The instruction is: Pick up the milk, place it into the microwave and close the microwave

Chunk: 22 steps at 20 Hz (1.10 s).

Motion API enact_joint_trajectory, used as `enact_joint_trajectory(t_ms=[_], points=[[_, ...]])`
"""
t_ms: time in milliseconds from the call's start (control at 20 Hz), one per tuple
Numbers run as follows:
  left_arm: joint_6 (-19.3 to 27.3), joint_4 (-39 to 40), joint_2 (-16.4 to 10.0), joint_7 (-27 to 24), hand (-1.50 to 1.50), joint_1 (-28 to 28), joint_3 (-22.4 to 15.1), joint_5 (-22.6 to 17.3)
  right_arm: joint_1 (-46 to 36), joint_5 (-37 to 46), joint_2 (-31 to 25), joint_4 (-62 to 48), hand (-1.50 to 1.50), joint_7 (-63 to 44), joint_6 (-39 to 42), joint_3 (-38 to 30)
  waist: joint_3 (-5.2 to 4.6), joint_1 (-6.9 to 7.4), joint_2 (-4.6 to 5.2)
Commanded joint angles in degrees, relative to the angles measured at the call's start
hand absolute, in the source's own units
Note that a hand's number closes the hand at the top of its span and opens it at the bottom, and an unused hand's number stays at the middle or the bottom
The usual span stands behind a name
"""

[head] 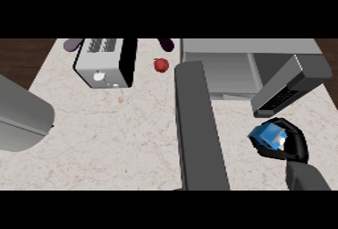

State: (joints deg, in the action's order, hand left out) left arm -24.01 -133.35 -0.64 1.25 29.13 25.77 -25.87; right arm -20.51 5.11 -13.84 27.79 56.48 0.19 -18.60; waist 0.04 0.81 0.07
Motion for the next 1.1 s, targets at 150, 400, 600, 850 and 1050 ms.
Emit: enact_joint_trajectory(t_ms=[150,400,600,850,1050], points=[[0.9,-0.5,-0.9,1.4,-1.5,-1.9,-0.1,-0.2,-4.1,3.4,1.9,-6.2,1.5,10.4,2.1,3.0,0.12,0.58,0.31],[-1.4,-0.9,-0.6,0.1,-1.5,1.0,1.4,-2.9,-4.6,2.6,1.0,-4.7,1.5,9.1,10.9,4.7,0.05,0.36,0.03],[1.7,0.6,0.6,0.4,-1.5,-1.6,-1.1,1.6,-2.1,2.7,6.7,2.1,1.5,7.3,10.3,8.2,-0.05,-0.93,-0.21],[-1.4,0.2,0.6,-2.7,-1.5,4.0,1.7,-1.4,-2.1,2.0,7.0,17.2,1.5,-7.4,6.5,10.6,-0.15,-1.0,-0.58],[-1.5,0.4,0.0,0.5,-1.5,0.0,3.7,-1.9,-1.9,2.7,8.5,23.4,1.5,-12.1,1.8,11.6,-0.08,-0.78,-0.28]])
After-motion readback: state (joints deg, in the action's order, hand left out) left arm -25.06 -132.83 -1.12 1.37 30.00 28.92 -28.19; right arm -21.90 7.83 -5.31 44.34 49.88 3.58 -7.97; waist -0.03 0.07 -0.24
